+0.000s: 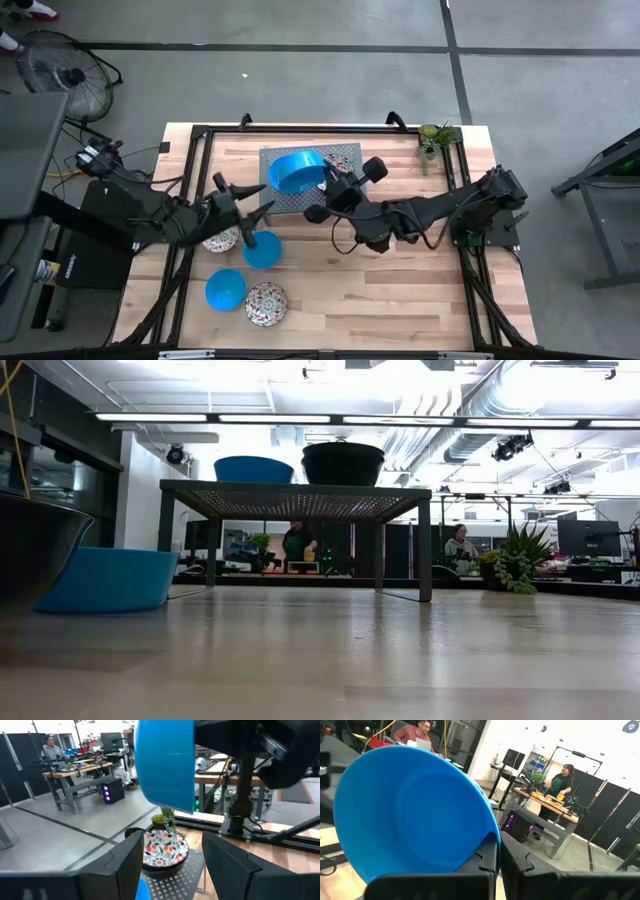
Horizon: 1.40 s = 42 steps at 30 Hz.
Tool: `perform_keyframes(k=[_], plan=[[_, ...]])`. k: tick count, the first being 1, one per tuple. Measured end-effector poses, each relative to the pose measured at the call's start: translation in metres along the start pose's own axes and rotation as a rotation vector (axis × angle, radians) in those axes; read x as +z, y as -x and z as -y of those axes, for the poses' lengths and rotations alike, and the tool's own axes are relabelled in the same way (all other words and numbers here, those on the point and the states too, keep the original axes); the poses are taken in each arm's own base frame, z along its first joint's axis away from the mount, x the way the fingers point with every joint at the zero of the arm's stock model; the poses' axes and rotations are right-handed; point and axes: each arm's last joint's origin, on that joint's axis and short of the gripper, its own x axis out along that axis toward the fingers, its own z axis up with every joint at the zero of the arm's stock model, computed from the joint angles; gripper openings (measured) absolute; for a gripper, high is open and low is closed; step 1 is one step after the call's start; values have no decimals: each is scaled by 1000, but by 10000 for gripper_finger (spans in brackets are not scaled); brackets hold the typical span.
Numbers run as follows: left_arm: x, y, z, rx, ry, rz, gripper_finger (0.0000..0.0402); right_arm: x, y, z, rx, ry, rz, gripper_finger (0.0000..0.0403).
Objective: Pick & Place Mini bowls
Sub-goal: Stack the blue bowl on top of the blue bowl on the shelf
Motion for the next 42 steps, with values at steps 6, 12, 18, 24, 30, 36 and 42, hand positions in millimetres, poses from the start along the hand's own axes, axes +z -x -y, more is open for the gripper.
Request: perform_keyframes(k=[6,12,18,24,30,36,42], plan=[[4,-9,-3,-29,17,24,197,-1,-6,1,-2,-23,-2,0],[6,-16,-7,-37,31,34,197,-3,-15,0,20,-41,1,0],[7,-19,-9,-18,45,42,197,-6,-20,-3,29,-36,1,0],[7,-19,-10,8,32,41,197,-10,-27,-7,40,-31,-1,0],[7,-18,-12,84,38,38,197,-12,-32,-10,56,-37,0,0],[7,-18,-15,194,43,32,197,-12,-33,-10,89,-47,7,0],[6,-25,-19,233,38,30,197,-12,-39,-9,114,-51,13,0]])
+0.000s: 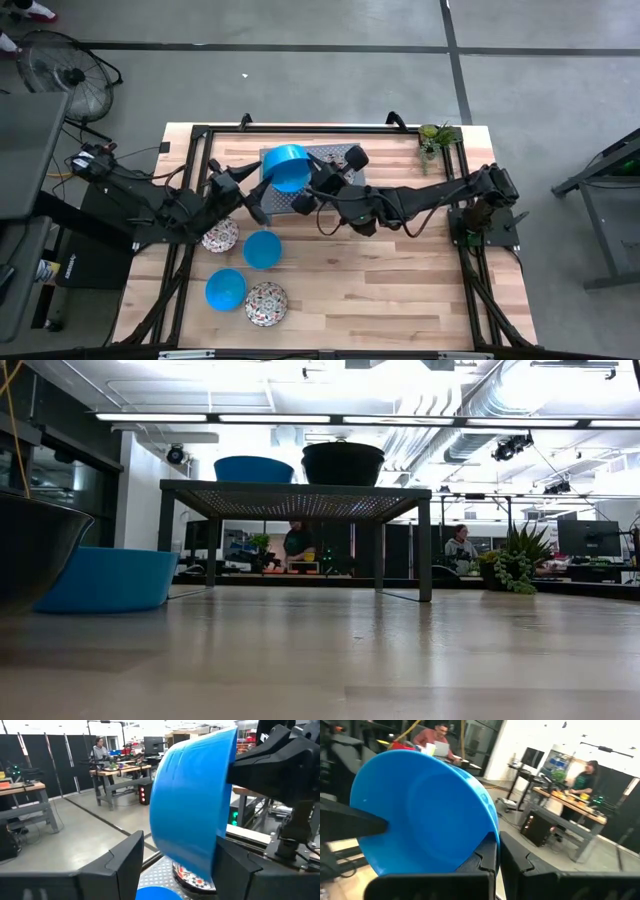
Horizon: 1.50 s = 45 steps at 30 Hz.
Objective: Pick & Place Mini bowls
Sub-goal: Stack the blue bowl on top of the blue bowl on the shelf
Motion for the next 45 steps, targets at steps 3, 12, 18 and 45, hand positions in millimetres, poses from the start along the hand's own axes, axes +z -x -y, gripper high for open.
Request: perform_keyframes(k=[3,12,18,45], plan=[[-2,-7,1,5,-7,-1,197,0,-2,-1,48,0,8,0],[-7,-19,11,12,-16,-3,180,-2,-4,-4,99,15,15,0],[-5,-19,10,44,-25,-1,106,-2,-3,-4,78,54,12,0],[-4,-17,9,-14,-2,2,92,4,5,-3,120,-94,29,161]])
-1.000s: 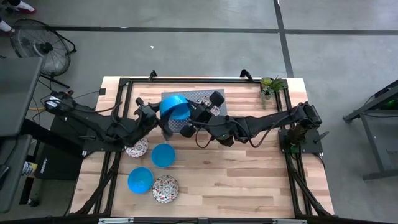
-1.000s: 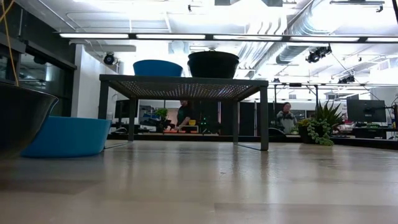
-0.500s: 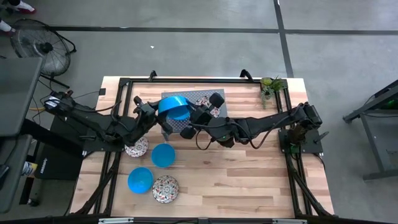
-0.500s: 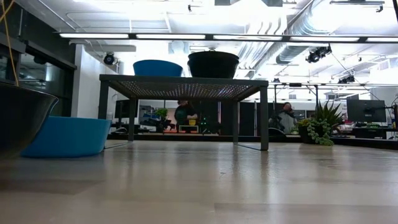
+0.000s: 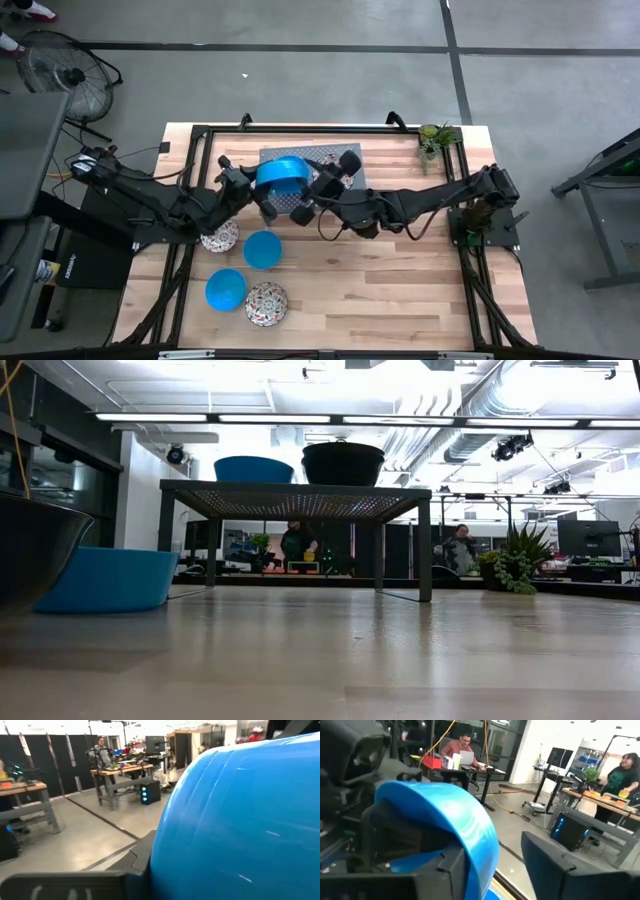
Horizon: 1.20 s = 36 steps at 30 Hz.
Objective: Pick & Place Mini bowls
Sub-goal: Stack the blue bowl on top of the blue bowl on the shelf
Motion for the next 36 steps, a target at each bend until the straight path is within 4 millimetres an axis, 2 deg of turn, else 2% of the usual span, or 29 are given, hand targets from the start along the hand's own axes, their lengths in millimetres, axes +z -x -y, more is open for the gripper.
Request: perform_keyframes(k=[5,9,11,14,20,27,32,36], plan=[[5,2,-4,-15,64,9,92,16,18,10,31,-35,23,188],[7,7,-13,-84,136,-14,92,35,40,25,50,-115,37,192],[4,10,-19,-120,166,-51,92,37,48,30,69,-134,17,192],[-1,14,-25,-192,213,-132,92,35,60,35,119,-133,-41,192],[-17,23,-29,-430,292,-408,92,26,78,47,292,-167,-201,193],[-37,30,-18,-700,291,-743,92,8,84,40,566,-142,-431,193],[-49,29,-8,-759,266,-871,92,-8,91,20,808,-36,-546,193],[-58,28,-2,-750,234,-943,92,-16,101,4,923,23,-574,193]])
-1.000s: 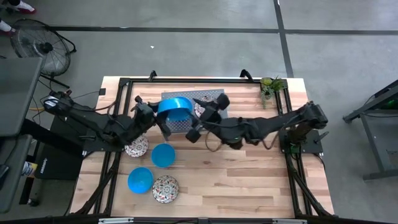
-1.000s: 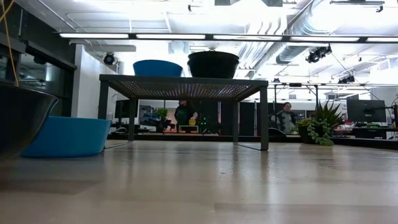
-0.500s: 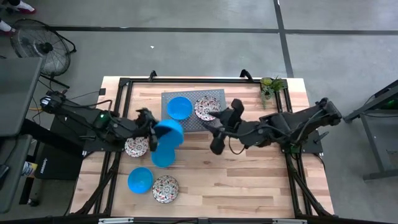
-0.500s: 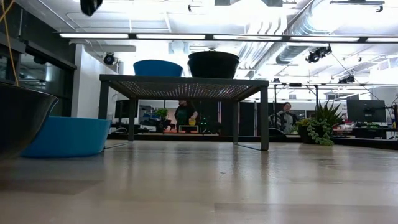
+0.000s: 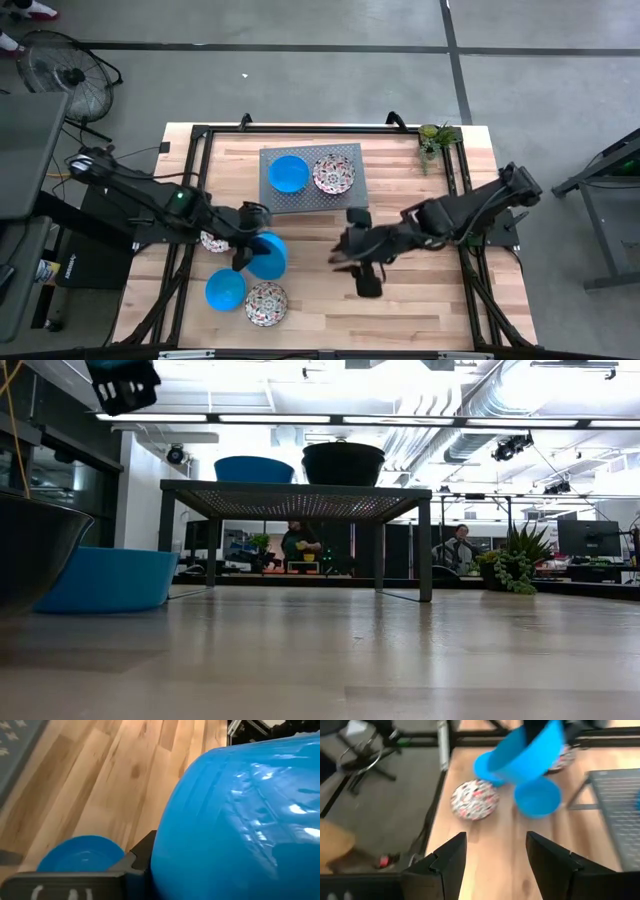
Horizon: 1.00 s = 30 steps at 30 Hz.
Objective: Pick & Place Mini bowls
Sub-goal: Stack the blue bowl on top of the blue bowl on the shelf
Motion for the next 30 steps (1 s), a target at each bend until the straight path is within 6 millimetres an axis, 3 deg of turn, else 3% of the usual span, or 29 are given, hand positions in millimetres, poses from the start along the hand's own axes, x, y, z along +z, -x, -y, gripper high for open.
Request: perform_keyframes(k=[4,13,30], plan=[[0,-5,1,0,29,-16,92,-7,-7,-15,37,70,-34,192],[1,-7,2,-16,77,-11,92,-15,-3,-36,54,161,-25,192],[2,-6,2,7,192,22,92,-5,1,-51,99,291,122,192]])
